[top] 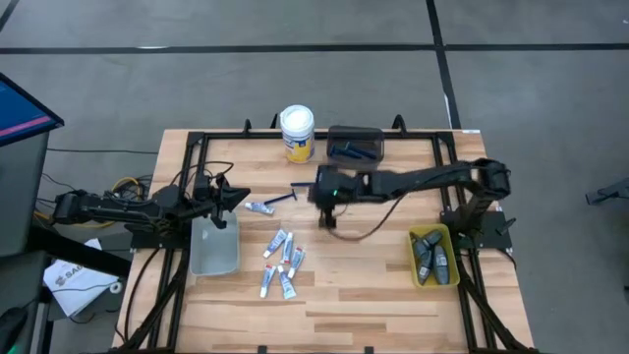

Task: Pick & Place Travel size toiletries
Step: Put the blue razor into the black bin

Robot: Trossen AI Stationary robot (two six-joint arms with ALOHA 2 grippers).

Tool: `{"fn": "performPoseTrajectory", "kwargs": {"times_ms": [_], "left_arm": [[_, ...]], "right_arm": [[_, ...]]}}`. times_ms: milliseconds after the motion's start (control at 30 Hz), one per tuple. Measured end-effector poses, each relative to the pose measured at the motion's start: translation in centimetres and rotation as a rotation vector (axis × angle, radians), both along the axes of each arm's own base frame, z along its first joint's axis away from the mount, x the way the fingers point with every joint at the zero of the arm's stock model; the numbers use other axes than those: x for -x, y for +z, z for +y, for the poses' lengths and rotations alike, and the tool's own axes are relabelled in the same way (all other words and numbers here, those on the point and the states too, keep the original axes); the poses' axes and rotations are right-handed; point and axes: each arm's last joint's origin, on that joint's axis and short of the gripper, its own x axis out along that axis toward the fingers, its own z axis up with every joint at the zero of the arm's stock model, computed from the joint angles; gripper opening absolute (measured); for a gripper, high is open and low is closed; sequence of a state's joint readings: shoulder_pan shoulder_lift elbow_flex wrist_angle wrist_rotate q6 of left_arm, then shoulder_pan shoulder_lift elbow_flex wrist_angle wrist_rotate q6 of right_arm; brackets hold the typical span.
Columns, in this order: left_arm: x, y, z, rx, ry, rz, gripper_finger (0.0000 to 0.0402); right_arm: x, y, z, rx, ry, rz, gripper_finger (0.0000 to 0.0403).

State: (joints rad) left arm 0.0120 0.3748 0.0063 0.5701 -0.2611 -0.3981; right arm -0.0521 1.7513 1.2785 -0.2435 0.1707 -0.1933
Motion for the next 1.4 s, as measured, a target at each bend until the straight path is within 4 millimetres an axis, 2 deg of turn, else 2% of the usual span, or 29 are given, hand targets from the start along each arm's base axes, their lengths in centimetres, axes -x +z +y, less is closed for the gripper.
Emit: {"fn": "performPoseTrajectory", "kwargs": {"times_ms": [100, 167, 333, 433, 533, 700, 900, 1000, 1167, 1400], "left_arm": [[0.0, 0.0, 0.0, 0.0, 0.0, 0.0, 0.0], [0.0, 0.0, 0.0, 0.0, 0.0, 0.001, 0.0], [0.0, 0.0, 0.0, 0.0, 0.0, 0.0, 0.0], [0.0, 0.0, 0.0, 0.0, -0.001, 0.001, 0.0], [0.0, 0.0, 0.0, 0.0, 0.0, 0.0, 0.0], [0.0, 0.0, 0.0, 0.0, 0.0, 0.001, 0.0], [0.0, 0.0, 0.0, 0.0, 0.0, 0.0, 0.0], [0.0, 0.0, 0.0, 0.0, 0.0, 0.0, 0.0], [0.0, 0.0, 0.0, 0.0, 0.0, 0.0, 0.0], [0.0, 0.0, 0.0, 0.0, 0.0, 0.0, 0.0]], "right_arm": [[1.0, 1.7, -2.3, 0.042, -0.104, -0.035, 0.004], [1.4, 2.1, -4.0, 0.051, -0.183, -0.045, 0.0042], [2.4, 1.4, -8.7, 0.009, -0.352, -0.031, 0.0022], [2.7, 0.2, -11.3, -0.028, -0.457, -0.024, 0.0019], [3.3, -1.8, -13.7, -0.069, -0.551, 0.039, 0.0033], [3.8, -4.4, -16.5, -0.11, -0.654, 0.087, 0.0043], [4.3, -6.6, -18.1, -0.132, -0.709, 0.146, 0.0021], [4.3, -7.1, -18.3, -0.136, -0.722, 0.157, 0.0032], [4.3, -7.1, -18.2, -0.13, -0.717, 0.159, 0.0096], [3.8, -6.9, -17.6, -0.129, -0.675, 0.17, 0.0206]]}}
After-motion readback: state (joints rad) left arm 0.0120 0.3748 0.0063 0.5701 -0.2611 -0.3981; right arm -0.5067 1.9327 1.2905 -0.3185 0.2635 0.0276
